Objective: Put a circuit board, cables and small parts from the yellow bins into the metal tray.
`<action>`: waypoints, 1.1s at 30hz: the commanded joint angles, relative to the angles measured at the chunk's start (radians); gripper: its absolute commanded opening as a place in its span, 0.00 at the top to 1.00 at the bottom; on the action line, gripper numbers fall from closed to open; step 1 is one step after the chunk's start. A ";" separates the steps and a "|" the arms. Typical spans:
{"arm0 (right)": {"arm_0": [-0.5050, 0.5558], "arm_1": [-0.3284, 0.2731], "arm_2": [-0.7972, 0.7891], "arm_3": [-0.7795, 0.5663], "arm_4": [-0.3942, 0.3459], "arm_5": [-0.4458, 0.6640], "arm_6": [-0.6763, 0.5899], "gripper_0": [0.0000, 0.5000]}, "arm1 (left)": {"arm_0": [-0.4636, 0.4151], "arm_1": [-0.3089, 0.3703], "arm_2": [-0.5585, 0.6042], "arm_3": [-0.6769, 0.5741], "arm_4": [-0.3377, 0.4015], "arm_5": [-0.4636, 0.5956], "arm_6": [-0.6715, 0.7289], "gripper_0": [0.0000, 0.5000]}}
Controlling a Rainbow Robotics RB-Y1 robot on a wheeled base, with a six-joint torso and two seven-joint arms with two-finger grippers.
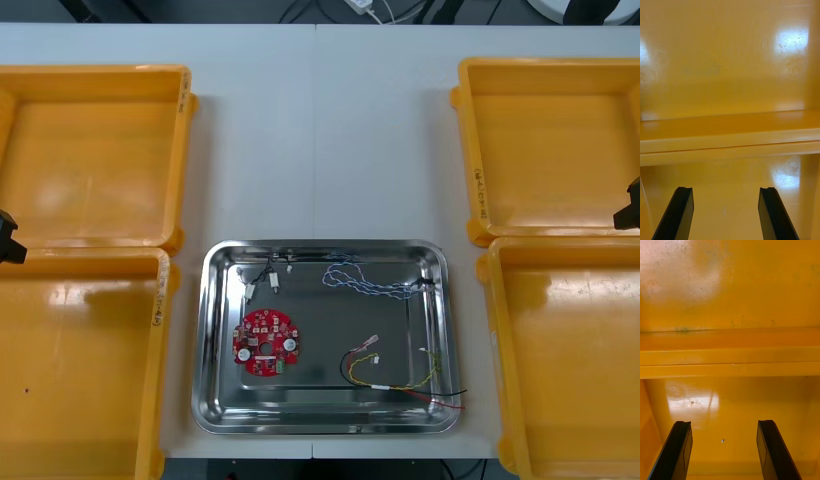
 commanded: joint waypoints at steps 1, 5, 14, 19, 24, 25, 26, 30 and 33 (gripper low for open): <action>0.006 -0.049 -0.035 -0.009 0.003 -0.007 -0.002 0.00 | 0.013 0.049 0.032 -0.010 0.008 0.006 -0.075 0.00; 0.006 -0.049 -0.035 -0.009 0.003 -0.007 -0.002 0.00 | 0.013 0.049 0.032 -0.010 0.008 0.006 -0.075 0.00; 0.006 -0.049 -0.035 -0.009 0.003 -0.007 -0.002 0.00 | 0.013 0.049 0.032 -0.010 0.008 0.006 -0.075 0.00; 0.006 -0.049 -0.035 -0.009 0.003 -0.007 -0.002 0.00 | 0.013 0.049 0.032 -0.010 0.008 0.006 -0.075 0.00; 0.006 -0.049 -0.035 -0.009 0.003 -0.007 -0.002 0.00 | 0.013 0.049 0.032 -0.010 0.008 0.006 -0.075 0.00; 0.006 -0.049 -0.035 -0.009 0.003 -0.007 -0.002 0.00 | 0.013 0.049 0.032 -0.010 0.008 0.006 -0.075 0.00; 0.006 -0.049 -0.035 -0.009 0.003 -0.007 -0.002 0.00 | 0.013 0.049 0.032 -0.010 0.008 0.006 -0.075 0.00; 0.006 -0.049 -0.035 -0.009 0.003 -0.007 -0.002 0.00 | 0.013 0.049 0.032 -0.010 0.008 0.006 -0.075 0.00; 0.006 -0.049 -0.035 -0.009 0.003 -0.007 -0.002 0.00 | 0.013 0.049 0.032 -0.010 0.008 0.006 -0.075 0.00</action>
